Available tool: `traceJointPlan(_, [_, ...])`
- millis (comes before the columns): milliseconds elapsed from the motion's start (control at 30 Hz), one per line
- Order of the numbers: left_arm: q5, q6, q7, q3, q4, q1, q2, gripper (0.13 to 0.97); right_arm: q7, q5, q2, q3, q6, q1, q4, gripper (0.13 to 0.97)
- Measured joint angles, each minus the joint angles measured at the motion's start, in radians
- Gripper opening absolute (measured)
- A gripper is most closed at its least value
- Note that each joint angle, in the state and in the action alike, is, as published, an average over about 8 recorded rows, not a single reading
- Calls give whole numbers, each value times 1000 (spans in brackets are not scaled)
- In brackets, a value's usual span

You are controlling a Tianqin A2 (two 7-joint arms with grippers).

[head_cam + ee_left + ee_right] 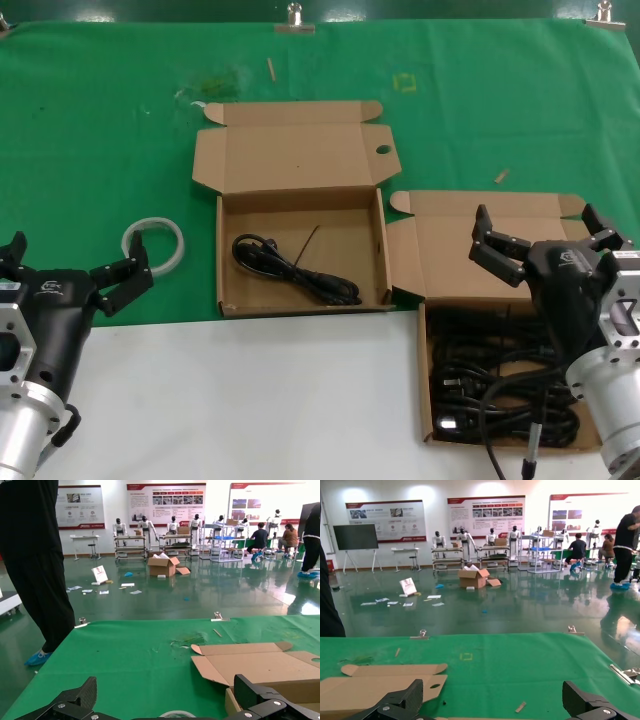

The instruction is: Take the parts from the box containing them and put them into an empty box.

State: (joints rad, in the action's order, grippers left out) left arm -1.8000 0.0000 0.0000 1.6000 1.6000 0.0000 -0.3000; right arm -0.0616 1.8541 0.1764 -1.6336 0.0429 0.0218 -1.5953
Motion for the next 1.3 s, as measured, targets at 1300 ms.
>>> traceJointPlan(1300, [0, 0, 0, 0, 0, 0, 0, 965, 26, -22, 0, 14, -18, -9, -2, 966])
